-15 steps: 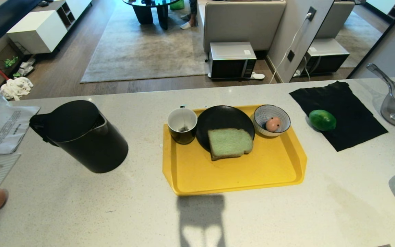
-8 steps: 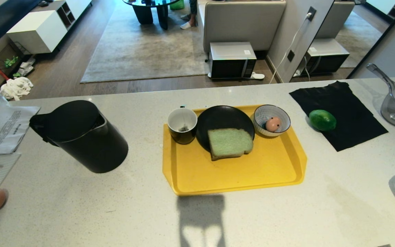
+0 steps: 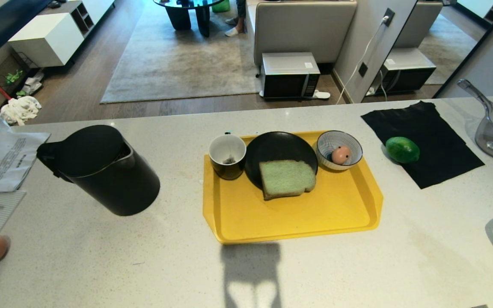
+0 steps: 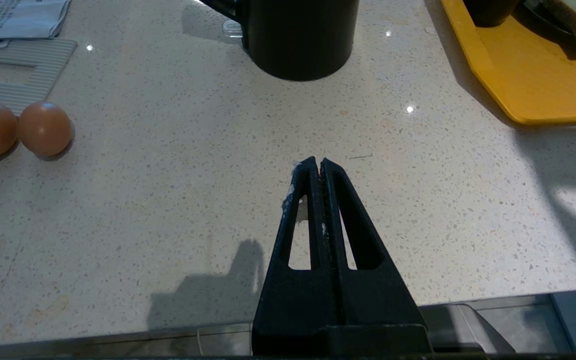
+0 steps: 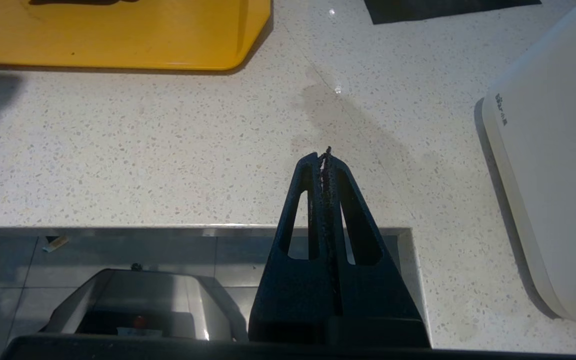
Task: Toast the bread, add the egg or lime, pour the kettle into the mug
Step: Pick up the kettle
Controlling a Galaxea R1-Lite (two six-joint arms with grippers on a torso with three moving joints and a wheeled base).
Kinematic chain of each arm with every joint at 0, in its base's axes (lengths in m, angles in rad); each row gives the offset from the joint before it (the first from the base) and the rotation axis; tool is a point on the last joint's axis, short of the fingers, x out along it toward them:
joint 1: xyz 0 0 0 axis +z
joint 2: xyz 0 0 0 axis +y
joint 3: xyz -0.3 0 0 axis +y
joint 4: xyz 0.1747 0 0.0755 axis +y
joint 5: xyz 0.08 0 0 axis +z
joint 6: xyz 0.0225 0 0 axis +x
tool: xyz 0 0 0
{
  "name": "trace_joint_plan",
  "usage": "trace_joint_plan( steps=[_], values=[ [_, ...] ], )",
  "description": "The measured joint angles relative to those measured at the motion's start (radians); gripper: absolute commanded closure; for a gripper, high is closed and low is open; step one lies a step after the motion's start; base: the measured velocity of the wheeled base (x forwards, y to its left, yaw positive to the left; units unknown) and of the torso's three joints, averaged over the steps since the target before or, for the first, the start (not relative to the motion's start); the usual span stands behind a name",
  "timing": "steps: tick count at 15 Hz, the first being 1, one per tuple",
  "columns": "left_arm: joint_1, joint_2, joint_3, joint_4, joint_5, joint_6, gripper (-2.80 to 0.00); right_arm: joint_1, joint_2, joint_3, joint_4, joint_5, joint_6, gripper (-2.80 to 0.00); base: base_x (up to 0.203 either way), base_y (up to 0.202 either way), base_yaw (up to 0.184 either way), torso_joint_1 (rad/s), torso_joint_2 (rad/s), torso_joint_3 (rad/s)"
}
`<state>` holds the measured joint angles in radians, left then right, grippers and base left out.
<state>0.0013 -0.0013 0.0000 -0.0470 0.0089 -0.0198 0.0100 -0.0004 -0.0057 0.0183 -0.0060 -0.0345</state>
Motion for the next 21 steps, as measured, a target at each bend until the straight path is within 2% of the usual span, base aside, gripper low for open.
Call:
trace_joint_plan(
  steps=[5,13,21],
  values=[
    [0.0,0.0,0.0,0.0,0.0,-0.003,0.0,0.0,0.0,0.0,0.0,0.001,0.0,0.0,0.0,0.0,0.0,0.001,0.0,0.027],
    [0.0,0.0,0.0,0.0,0.0,-0.004,0.0,0.0,0.0,0.0,0.0,0.0,0.0,0.0,0.0,0.0,0.0,0.003,0.0,0.162],
    [0.0,0.0,0.0,0.0,0.0,-0.006,0.0,0.0,0.0,0.0,0.0,0.0,0.0,0.0,0.0,0.0,0.0,0.001,0.0,0.005]
  ],
)
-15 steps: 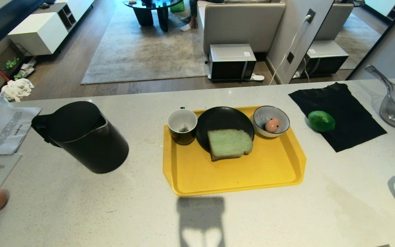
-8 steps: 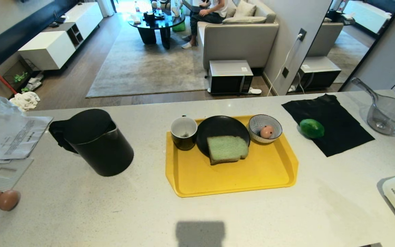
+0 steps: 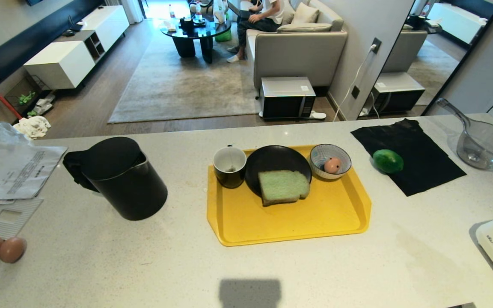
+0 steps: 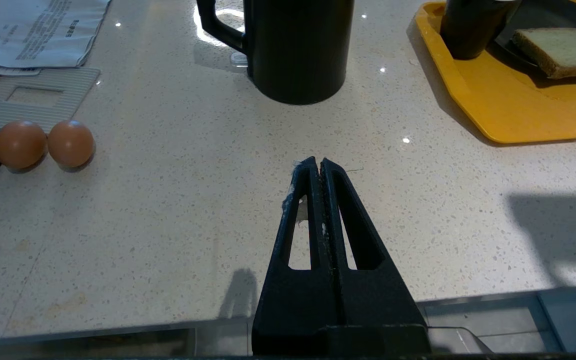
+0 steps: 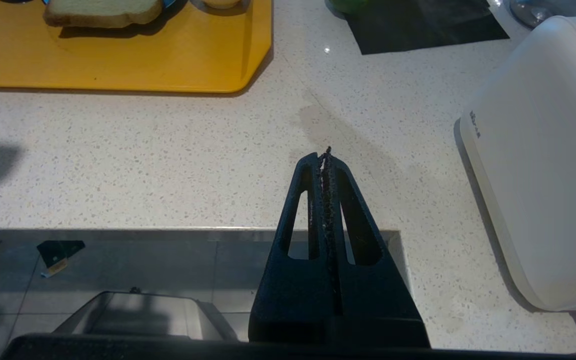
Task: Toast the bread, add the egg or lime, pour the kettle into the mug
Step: Pick up the kettle
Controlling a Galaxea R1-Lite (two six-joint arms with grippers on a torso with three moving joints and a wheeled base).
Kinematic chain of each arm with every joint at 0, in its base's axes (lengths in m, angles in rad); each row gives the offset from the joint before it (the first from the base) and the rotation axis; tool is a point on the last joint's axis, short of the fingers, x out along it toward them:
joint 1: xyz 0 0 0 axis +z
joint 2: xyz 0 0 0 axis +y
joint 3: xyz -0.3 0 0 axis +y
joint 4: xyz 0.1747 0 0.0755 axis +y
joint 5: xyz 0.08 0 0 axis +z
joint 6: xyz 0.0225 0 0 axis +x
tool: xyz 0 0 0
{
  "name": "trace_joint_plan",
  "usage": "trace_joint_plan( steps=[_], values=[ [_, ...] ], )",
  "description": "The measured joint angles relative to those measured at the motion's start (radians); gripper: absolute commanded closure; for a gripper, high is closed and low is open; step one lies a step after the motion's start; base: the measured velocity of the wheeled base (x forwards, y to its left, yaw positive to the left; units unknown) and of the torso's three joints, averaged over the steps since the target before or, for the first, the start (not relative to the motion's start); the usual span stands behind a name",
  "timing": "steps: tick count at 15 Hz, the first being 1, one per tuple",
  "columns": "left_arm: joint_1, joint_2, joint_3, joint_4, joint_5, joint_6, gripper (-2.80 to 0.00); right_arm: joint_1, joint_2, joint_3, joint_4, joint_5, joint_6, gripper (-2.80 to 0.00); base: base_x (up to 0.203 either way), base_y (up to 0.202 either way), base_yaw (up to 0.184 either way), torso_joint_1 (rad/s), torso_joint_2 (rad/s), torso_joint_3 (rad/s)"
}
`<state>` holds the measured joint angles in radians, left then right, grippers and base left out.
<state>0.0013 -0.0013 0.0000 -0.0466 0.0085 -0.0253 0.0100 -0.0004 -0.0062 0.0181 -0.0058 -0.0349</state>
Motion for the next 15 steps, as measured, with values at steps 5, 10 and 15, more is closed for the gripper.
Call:
trace_joint_plan(
  steps=[5,10,15],
  values=[
    [0.0,0.0,0.0,0.0,0.0,0.0,0.0,0.0,0.0,0.001,0.0,0.006,-0.004,0.0,0.0,0.0,0.0,0.0,0.0,0.0],
    [0.0,0.0,0.0,0.0,0.0,0.0,0.0,0.0,0.0,0.002,0.0,0.007,-0.02,0.0,0.0,0.0,0.0,0.0,0.0,0.0],
    [0.0,0.0,0.0,0.0,0.0,0.0,0.0,0.0,0.0,0.002,0.0,0.005,-0.02,0.0,0.0,0.0,0.0,0.0,0.0,0.0]
  ],
)
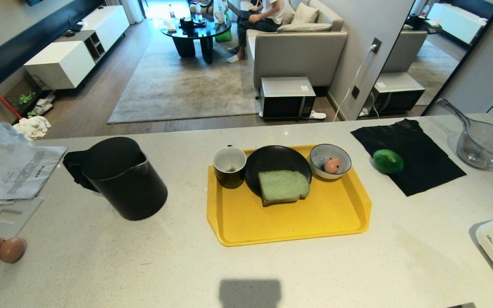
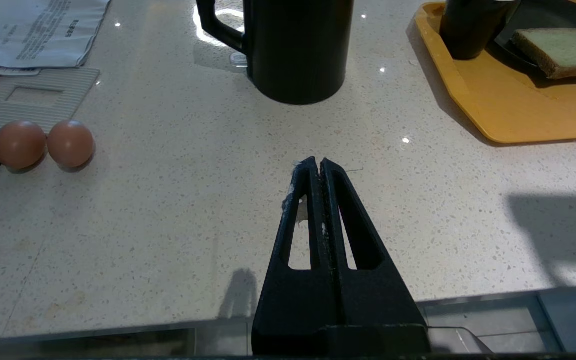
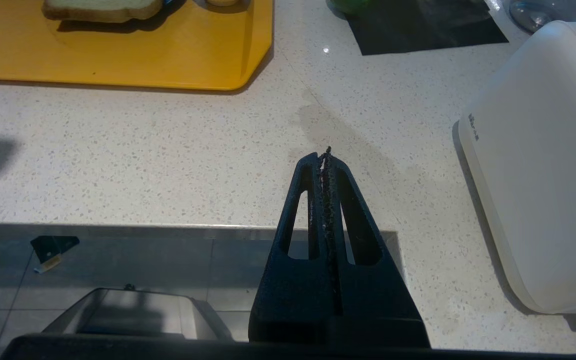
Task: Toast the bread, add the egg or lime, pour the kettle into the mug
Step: Pick up the kettle
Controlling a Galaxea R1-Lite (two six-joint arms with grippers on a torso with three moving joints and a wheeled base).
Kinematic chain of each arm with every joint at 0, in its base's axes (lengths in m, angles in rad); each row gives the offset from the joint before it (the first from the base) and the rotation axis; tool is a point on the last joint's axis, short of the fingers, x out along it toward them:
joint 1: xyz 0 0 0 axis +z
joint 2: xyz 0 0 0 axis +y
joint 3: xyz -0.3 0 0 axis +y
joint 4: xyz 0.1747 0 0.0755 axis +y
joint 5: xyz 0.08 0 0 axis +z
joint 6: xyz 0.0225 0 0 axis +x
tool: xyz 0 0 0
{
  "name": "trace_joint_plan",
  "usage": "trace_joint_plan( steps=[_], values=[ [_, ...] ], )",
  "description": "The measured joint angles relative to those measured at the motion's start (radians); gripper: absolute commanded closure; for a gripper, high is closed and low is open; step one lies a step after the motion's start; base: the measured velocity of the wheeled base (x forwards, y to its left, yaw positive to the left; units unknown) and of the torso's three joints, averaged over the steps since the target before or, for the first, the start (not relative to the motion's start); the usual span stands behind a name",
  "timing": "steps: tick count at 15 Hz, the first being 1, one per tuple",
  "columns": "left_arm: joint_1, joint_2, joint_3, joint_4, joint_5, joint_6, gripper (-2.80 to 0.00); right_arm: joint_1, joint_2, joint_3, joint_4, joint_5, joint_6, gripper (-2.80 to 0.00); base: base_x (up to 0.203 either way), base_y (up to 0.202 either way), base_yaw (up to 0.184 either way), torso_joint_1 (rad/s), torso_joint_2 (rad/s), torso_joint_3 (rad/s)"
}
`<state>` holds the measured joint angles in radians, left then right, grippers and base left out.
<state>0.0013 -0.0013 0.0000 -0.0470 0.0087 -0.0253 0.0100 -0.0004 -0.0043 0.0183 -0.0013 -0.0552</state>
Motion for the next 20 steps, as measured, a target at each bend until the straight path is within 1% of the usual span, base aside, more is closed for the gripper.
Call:
trace_joint_plan(
  steps=[5,8,20],
  values=[
    [0.0,0.0,0.0,0.0,0.0,-0.001,0.0,0.0,0.0,0.0,0.0,-0.001,0.004,0.0,0.0,0.0,0.0,0.0,0.0,0.0],
    [0.0,0.0,0.0,0.0,0.0,0.0,0.0,0.0,0.0,0.0,0.0,-0.002,0.004,0.0,0.0,0.0,0.0,0.09,-0.15,-0.072],
    [0.0,0.0,0.0,0.0,0.0,0.0,0.0,-0.001,0.0,-0.001,0.0,-0.003,0.013,0.0,0.0,0.0,0.0,0.0,0.0,0.0]
  ],
)
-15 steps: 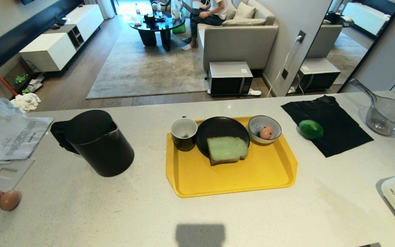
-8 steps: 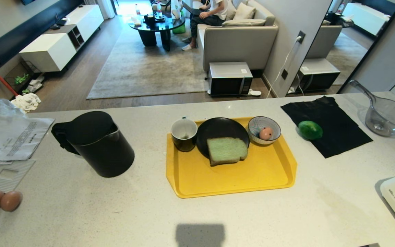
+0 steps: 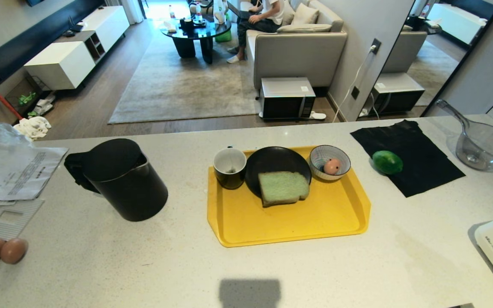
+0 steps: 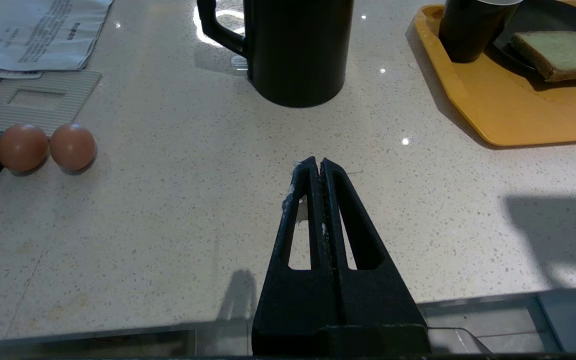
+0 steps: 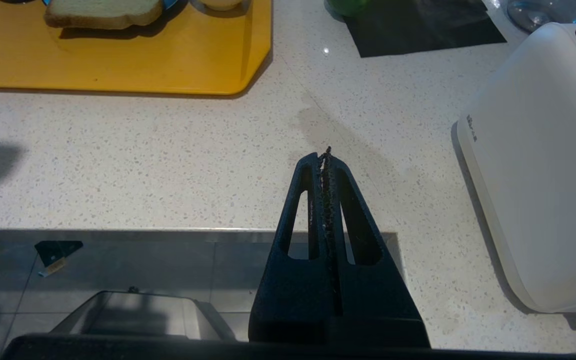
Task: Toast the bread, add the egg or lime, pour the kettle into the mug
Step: Pick up the kettle
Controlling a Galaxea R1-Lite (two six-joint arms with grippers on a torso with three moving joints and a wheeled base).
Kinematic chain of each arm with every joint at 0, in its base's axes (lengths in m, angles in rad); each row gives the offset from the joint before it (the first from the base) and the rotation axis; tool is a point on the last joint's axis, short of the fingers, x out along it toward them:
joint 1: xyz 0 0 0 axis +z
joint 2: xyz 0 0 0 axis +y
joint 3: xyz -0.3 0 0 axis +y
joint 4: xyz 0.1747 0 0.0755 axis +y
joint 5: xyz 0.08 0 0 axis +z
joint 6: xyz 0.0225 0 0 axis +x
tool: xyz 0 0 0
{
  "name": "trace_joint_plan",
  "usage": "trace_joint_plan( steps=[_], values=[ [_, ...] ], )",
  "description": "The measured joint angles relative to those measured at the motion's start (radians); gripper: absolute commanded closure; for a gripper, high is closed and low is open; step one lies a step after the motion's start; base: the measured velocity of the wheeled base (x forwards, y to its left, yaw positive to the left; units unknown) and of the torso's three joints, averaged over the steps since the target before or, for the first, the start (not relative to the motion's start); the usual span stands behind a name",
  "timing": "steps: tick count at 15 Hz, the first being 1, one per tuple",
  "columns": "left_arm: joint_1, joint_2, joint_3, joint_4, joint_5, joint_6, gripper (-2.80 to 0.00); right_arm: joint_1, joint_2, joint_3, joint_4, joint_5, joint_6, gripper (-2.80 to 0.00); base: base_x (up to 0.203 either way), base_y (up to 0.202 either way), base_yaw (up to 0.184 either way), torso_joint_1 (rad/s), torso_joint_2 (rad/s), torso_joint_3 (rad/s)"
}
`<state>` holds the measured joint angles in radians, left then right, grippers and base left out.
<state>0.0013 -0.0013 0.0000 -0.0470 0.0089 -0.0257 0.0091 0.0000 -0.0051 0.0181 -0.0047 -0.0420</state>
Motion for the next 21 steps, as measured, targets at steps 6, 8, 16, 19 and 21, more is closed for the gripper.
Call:
trace_joint_plan(
  steps=[6,8,16,19,21],
  values=[
    [0.0,0.003,-0.066,0.021,0.035,0.0,0.0,0.001,0.0,-0.001,0.0,0.0,-0.001,0.0,0.0,0.0,0.0,0.0,0.0,0.0],
    [-0.001,0.023,-0.182,0.083,0.065,-0.002,0.0,0.001,0.0,-0.001,0.0,0.0,0.0,0.0,0.0,0.0,0.0,0.0,0.0,0.0],
    [-0.003,0.382,-0.54,0.163,0.179,-0.062,0.0,0.0,0.0,-0.001,0.0,0.0,0.0,0.0,0.0,0.0,0.0,0.0,0.0,0.0],
    [0.008,0.561,-0.6,0.103,0.201,-0.111,0.0,0.001,0.0,-0.001,0.0,0.0,0.0,0.0,0.0,0.0,0.0,0.0,0.0,0.0],
    [0.046,0.66,-0.632,0.083,0.201,-0.157,0.0,0.001,0.0,-0.001,0.0,0.0,0.0,0.0,0.0,0.0,0.0,0.0,0.0,0.0]
  ],
)
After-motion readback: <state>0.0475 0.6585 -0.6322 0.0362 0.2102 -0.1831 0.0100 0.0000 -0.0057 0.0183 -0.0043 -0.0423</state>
